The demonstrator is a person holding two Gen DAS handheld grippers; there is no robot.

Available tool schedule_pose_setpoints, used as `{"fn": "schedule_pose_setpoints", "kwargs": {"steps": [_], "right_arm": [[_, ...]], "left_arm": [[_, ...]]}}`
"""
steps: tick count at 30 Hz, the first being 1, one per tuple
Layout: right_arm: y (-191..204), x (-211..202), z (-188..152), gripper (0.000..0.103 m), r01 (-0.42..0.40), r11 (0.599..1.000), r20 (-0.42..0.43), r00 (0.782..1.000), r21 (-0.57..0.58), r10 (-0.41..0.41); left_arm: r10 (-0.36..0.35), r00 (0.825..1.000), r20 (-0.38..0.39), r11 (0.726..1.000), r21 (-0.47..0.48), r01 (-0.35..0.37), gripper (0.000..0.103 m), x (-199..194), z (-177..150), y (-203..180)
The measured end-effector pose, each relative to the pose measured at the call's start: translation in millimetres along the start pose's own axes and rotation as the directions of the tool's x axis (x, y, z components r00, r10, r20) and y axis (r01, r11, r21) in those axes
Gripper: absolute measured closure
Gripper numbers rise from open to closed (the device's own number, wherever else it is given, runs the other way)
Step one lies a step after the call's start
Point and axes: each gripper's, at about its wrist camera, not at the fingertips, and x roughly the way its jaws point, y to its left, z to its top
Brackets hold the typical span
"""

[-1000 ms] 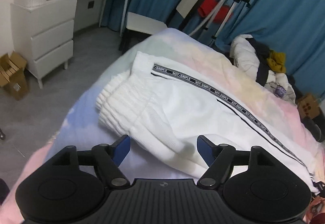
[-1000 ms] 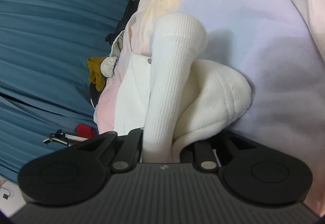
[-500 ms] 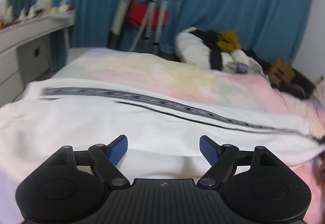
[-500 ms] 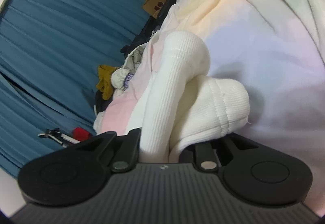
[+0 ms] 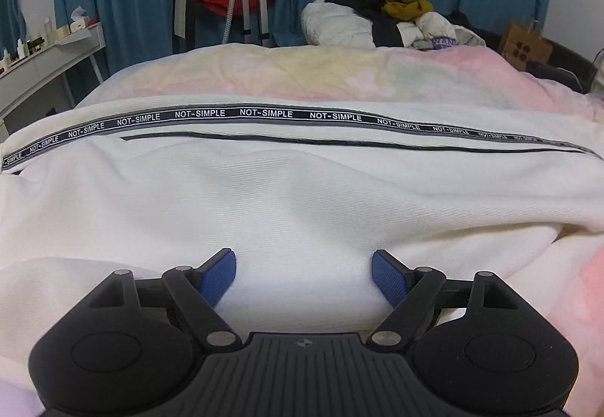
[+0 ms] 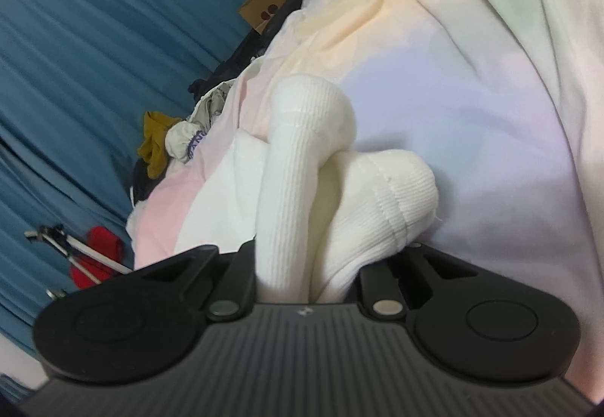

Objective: Fold clothes

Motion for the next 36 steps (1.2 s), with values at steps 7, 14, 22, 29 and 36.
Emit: {"fn": "schedule_pose_setpoints", "kwargs": {"steps": [7,14,22,29,36], "right_arm": [[11,-5,3,0.088,0.029,0.997,0.028,0.999,-0.066,-0.027],[23,-9,5,0.089,0.047,0.992,0.065,0.997,-0.118,-0.040],[26,-11,6,0.090,0.042,0.991,0.079,0.996,-0.125,-0.032],[40,-22,10,0.090,0.009,0.992,0.118,0.993,-0.129,0.007],[96,-54,11,0.090,-0.043,0.982,0.198,0.977,-0.186,0.080]], "left_arm": [[-0.003,1.000,-0.007,1.000,0.018,0.003,0.021,8,0,0],[-0.017,1.000,-0.020,0.999,0.027,0.017,0.021,11,5,6],[-0.016,0.999,-0.029,0.999,0.039,0.018,0.021,13,7,6],[-0.013,0.999,-0.034,0.999,0.043,0.015,0.020,16,10,5],[-0.048,0.999,-0.020,0.998,0.036,0.048,0.019,14,18,12]]}}
